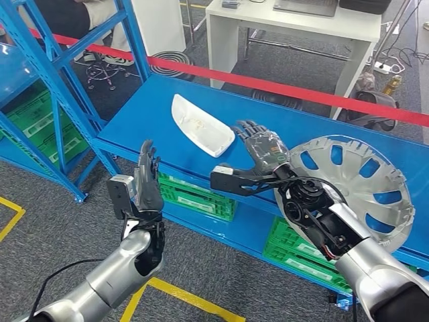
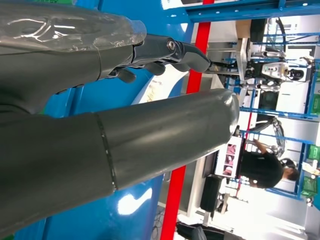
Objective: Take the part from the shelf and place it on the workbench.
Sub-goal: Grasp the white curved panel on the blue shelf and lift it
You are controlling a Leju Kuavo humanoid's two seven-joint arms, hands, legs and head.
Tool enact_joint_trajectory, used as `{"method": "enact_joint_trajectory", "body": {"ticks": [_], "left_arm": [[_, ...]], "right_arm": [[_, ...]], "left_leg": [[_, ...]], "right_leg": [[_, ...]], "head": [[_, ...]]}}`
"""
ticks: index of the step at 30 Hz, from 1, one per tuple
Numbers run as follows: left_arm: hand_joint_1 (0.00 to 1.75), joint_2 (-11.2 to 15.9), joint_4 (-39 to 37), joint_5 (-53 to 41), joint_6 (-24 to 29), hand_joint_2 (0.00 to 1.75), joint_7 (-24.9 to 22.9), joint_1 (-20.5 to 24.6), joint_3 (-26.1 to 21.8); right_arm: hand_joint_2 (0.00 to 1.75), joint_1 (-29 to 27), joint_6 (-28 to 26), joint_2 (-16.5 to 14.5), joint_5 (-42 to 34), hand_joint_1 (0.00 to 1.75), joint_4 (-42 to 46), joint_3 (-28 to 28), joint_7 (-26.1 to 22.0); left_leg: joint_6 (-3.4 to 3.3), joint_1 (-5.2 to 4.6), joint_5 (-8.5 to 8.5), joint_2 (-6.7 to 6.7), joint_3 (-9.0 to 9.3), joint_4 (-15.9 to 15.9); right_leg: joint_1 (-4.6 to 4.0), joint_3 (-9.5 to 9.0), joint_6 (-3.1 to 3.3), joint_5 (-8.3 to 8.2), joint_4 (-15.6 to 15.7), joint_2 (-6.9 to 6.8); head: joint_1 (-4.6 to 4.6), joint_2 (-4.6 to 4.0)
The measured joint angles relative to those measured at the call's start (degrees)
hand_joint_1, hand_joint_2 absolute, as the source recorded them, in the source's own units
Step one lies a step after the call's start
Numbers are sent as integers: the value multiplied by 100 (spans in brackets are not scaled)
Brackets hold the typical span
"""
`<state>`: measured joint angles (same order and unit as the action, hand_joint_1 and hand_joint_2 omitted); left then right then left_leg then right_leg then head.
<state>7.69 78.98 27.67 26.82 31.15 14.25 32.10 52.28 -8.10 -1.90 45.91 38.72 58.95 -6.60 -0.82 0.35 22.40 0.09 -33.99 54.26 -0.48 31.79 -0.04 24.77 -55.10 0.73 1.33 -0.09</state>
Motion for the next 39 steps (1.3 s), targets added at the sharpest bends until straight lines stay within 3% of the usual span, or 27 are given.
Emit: {"method": "enact_joint_trajectory", "body": {"ticks": [39], "left_arm": [[0, 11, -5, -49, 104, 0, -44, -12, 3]], "right_arm": [[0, 9, -10, -2, 207, 0, -15, 15, 89]], "left_leg": [[0, -6, 0, 6, -3, 1]], "right_leg": [[8, -5, -3, -2, 7, -6]], "head": [[0, 0]]}}
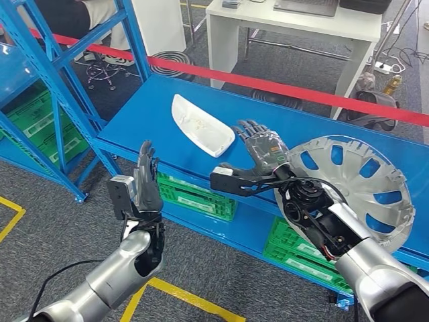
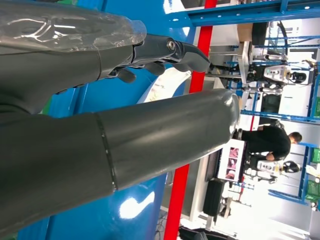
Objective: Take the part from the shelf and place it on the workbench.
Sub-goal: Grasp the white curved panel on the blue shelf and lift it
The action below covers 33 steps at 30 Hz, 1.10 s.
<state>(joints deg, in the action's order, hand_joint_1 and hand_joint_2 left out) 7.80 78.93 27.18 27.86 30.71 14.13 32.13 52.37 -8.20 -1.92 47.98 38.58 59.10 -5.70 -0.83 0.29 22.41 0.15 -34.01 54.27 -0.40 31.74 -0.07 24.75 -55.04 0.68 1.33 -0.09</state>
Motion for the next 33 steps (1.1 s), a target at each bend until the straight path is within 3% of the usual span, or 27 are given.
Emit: {"method": "enact_joint_trajectory", "body": {"ticks": [18, 24, 26, 28, 30, 31, 32, 33], "left_arm": [[0, 72, 60, -12, 143, 0, -87, -2, 0], [0, 118, 127, -10, 183, 0, -95, -14, 0], [0, 126, 160, -10, 185, 0, -94, -14, 0], [0, 130, 190, -10, 186, 0, -93, -11, 0], [0, 131, 197, -9, 186, 0, -94, -18, 0], [0, 132, 197, -9, 187, 0, -95, -28, 0], [0, 132, 197, -7, 188, 0, -95, -37, 0], [0, 133, 197, -4, 189, 0, -95, -43, 0]], "right_arm": [[0, 6, 49, -36, 215, 0, 0, 8, 110], [0, 16, 42, -61, 225, 0, 0, 8, 102], [0, 38, 38, -69, 225, 0, 2, 4, 97], [0, 64, 34, -73, 225, 0, 3, 1, 93], [0, 64, 33, -75, 225, 0, 0, 3, 90], [0, 53, 33, -76, 225, 0, -3, 5, 90], [0, 43, 33, -76, 226, 0, -7, 6, 91], [0, 37, 33, -76, 228, 0, -9, 7, 92]], "left_leg": [[-20, -11, 13, 6, -15, 31], [-76, -30, 45, 7, -33, 66], [-101, 7, 28, 3, 14, -9], [-123, 49, 9, 1, 74, -90], [-131, 51, 15, 23, 94, -99], [-128, 54, 22, 52, 97, -95], [-118, 62, 31, 87, 101, -88], [-98, 75, 45, 136, 108, -74]], "right_leg": [[12, -2, -11, 3, 2, -8], [29, -12, -69, 11, 16, -12], [26, -5, -109, 52, -16, -14], [29, 168, -148, 277, -412, -17], [56, 565, -181, 621, -1210, -18], [72, 755, -197, 716, -1548, -19], [89, 858, -212, 698, -1691, -19], [109, 846, -226, 559, -1598, -15]], "head": [[1, 0], [1, 0], [-3, 0], [-21, 0], [-34, 0], [-34, 0], [-34, 0], [-34, 0]]}}
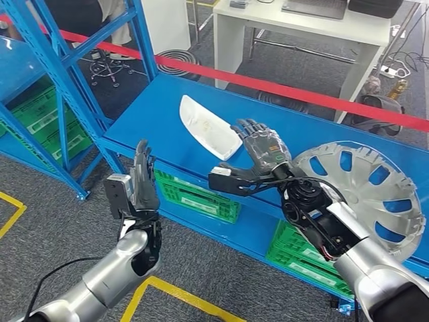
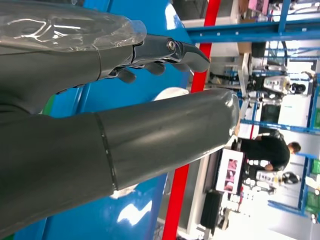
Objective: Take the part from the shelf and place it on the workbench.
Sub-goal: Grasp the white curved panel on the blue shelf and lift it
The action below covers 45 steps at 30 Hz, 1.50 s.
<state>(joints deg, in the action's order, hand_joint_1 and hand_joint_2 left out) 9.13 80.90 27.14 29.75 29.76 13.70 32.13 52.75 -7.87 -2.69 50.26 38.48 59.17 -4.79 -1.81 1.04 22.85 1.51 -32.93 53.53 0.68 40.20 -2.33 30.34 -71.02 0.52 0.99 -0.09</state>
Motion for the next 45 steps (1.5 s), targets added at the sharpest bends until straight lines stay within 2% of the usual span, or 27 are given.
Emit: {"method": "enact_joint_trajectory", "body": {"ticks": [2, 3, 4, 5, 7, 9, 10, 12, 13, 14, 15, 16, 18, 19, 21, 23, 25, 27, 28, 29, 30, 31, 33, 35, 37, 40, 45], "left_arm": [[0, 0, 7, 3, 3, 0, -1, -2, 0], [0, 1, 11, 3, 8, 0, -2, 3, 0], [0, 1, 16, 3, 13, 0, -3, 5, 0], [0, 2, 21, 3, 20, 0, -5, 4, 0], [0, 9, 39, 2, 30, 0, -9, -10, 0], [0, 22, 59, -2, 36, 0, -9, -17, 0], [0, 28, 67, -3, 36, 0, -8, -11, 0], [0, 34, 75, -5, 37, 0, -8, -4, 0], [0, 37, 78, -5, 37, 0, -9, -10, 0], [0, 39, 78, -5, 39, 0, -9, -18, 0], [0, 44, 80, -6, 43, 0, -10, -24, 0], [0, 49, 86, -8, 47, 0, -11, -27, 0], [0, 55, 102, -12, 52, 0, -14, -20, 0], [0, 55, 109, -14, 52, 0, -15, -12, 0], [0, 54, 119, -17, 52, 0, -16, -3, 0], [0, 56, 131, -19, 52, 0, -16, -9, 0], [0, 58, 148, -20, 52, 0, -16, -6, 0], [0, 54, 157, -21, 52, 0, -17, -1, 0], [0, 50, 157, -21, 52, 0, -18, -5, 0], [0, 48, 157, -21, 52, 0, -20, -12, 0], [0, 47, 157, -22, 52, 0, -22, -17, 0], [0, 47, 157, -24, 52, 0, -28, -19, 0], [0, 46, 157, -28, 52, 0, -39, -18, 0], [0, 46, 157, -31, 52, 0, -52, -15, 0], [0, 50, 157, -32, 54, 0, -64, -19, 0], [0, 54, 157, -30, 54, 0, -66, -25, 0], [0, 55, 157, -30, 53, 0, -63, -23, 0]], "right_arm": [[0, 3, 0, 1, 8, 0, -3, -1, 3], [0, 7, 0, 1, 11, 0, -8, -1, 5], [0, 7, 0, 1, 13, 0, -13, -1, 7], [0, 3, 0, 2, 18, 0, -19, 0, 9], [0, 2, 0, -3, 29, 0, -23, -1, 13], [0, 23, 0, -19, 40, 0, -21, -5, 14], [0, 36, 1, -28, 44, 0, -20, -7, 13], [0, 41, 4, -37, 49, 0, -21, -7, 12], [0, 35, 6, -37, 50, 0, -22, -6, 13], [0, 28, 8, -37, 50, 0, -23, -5, 13], [0, 23, 9, -37, 50, 0, -23, -4, 13], [0, 22, 11, -38, 50, 0, -22, -3, 14], [0, 29, 14, -39, 49, 0, -17, -5, 14], [0, 35, 17, -39, 49, 0, -16, -7, 15], [0, 42, 21, -39, 49, 0, -15, -9, 15], [0, 44, 25, -42, 49, 0, -15, -10, 15], [0, 46, 26, -45, 49, 0, -15, -13, 15], [0, 37, 30, -44, 49, 0, -16, -13, 15], [0, 26, 34, -41, 49, 0, -19, -11, 15], [0, 13, 39, -38, 49, 0, -21, -11, 15], [0, 3, 42, -34, 50, 0, -22, -11, 15], [0, 1, 44, -31, 50, 0, -23, -11, 15], [0, 12, 34, -31, 50, 0, -22, -13, 13], [0, 24, 16, -31, 47, 0, -21, -16, 4], [0, 23, 4, -31, 46, 0, -21, -19, -1], [0, 24, 3, -31, 51, 0, -21, -20, 2], [0, 25, 5, -31, 56, 0, -21, -20, 15]], "left_leg": [[60, 35, 47, 110, 17, 50], [97, 42, 71, 165, 7, 88], [132, 51, 83, 216, -17, 120], [169, 64, 84, 268, -48, 140], [243, 92, 59, 363, -90, 130], [287, 101, 111, 255, -155, 250], [298, 98, 214, 136, -272, 485], [326, 98, 521, -68, -692, 1266], [340, 97, 633, -97, -909, 1631], [346, 94, 655, -106, -1047, 1833], [338, 86, 568, -111, -1065, 1802], [314, 72, 387, -136, -953, 1531], [234, -9, -5, -334, -537, 669], [197, -54, -114, -434, -380, 342], [153, -119, -131, -493, -285, 112], [120, -100, -132, -354, -279, 90], [76, -69, -140, -226, -245, 57], [39, -56, -137, -109, -227, 50], [26, -58, -133, -59, -224, 52], [19, -59, -128, -7, -220, 57], [15, -60, -121, 42, -213, 63], [16, -60, -110, 86, -200, 73], [40, -60, -77, 164, -169, 96], [86, -67, -58, 206, -174, 124], [97, -75, -51, 215, -208, 153], [84, -66, -57, 199, -206, 143], [117, -65, -75, 194, -177, 91]], "right_leg": [[50, -294, -26, -465, 732, 87], [73, -463, -39, -622, 1099, 200], [88, -573, -34, -695, 1348, 295], [88, -623, -23, -691, 1460, 367], [63, -646, 51, -656, 1485, 316], [66, -692, 134, -660, 1523, 205], [78, -719, 172, -660, 1544, 144], [62, -744, 228, -642, 1554, 19], [48, -750, 243, -631, 1554, -45], [31, -756, 255, -620, 1554, -107], [13, -766, 264, -608, 1554, -167], [-3, -784, 268, -593, 1554, -227], [-42, -829, 251, -551, 1552, -337], [-63, -847, 233, -529, 1551, -388], [-96, -874, 181, -487, 1555, -491], [-89, -896, 124, -434, 1544, -549], [-63, -788, 72, -233, 1258, -366], [-47, -441, 38, 129, 507, -128], [-48, -233, 27, 274, 97, -88], [-48, -79, 19, 323, -172, -72], [-48, -19, 19, 254, -222, -67], [-47, -74, 29, 72, -26, -64], [-48, -397, 78, -395, 779, -23], [-63, -662, 134, -602, 1377, 35], [-76, -733, 161, -594, 1524, 56], [-89, -736, 167, -601, 1534, 73], [-90, -736, 191, -600, 1534, 80]], "head": [[-2, 0], [-6, 0], [-3, 0], [1, 0], [9, 0], [26, 0], [46, 0], [96, 0], [119, 0], [139, 0], [161, 0], [183, 0], [217, 0], [227, 0], [216, 0], [185, 0], [152, 0], [105, 0], [85, 0], [72, 0], [62, 0], [52, 0], [33, 0], [27, 0], [26, 0], [33, 0], [35, 0]]}}
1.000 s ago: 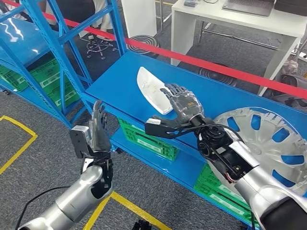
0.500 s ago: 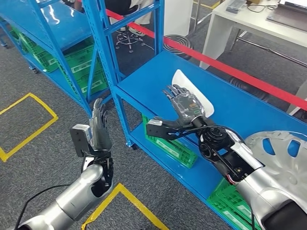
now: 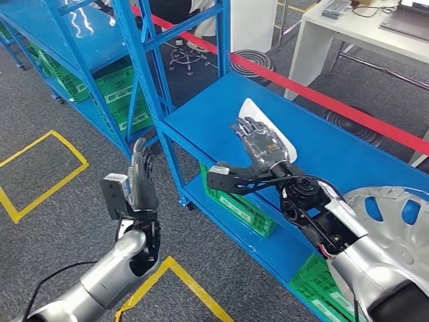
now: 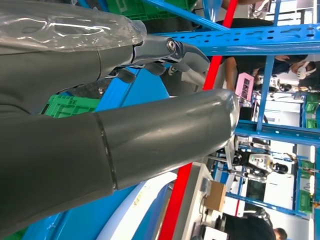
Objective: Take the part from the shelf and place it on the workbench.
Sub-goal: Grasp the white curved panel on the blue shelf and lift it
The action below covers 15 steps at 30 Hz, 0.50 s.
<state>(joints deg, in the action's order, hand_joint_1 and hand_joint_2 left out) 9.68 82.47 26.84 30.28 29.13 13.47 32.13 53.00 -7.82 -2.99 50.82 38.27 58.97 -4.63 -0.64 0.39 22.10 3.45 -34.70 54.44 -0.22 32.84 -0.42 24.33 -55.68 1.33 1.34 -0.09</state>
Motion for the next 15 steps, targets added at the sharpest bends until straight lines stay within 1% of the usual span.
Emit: {"method": "enact_joint_trajectory", "body": {"ticks": [5, 15], "left_arm": [[0, -2, 0, -14, -93, 0, 32, -3, 0], [0, -2, 0, -111, -185, 0, 40, -16, 0]], "right_arm": [[0, 6, 11, 0, -1, 0, -14, -10, 38], [0, 23, 55, 52, -14, 0, -133, -94, 226]], "left_leg": [[35, 3, -1, -1, 5, -14], [39, -1, 0, 0, 3, -13]], "right_leg": [[-2, 1, 10, 3, 0, 0], [16, -5, 11, 3, 7, -1]], "head": [[-2, 0], [-3, 0]]}}
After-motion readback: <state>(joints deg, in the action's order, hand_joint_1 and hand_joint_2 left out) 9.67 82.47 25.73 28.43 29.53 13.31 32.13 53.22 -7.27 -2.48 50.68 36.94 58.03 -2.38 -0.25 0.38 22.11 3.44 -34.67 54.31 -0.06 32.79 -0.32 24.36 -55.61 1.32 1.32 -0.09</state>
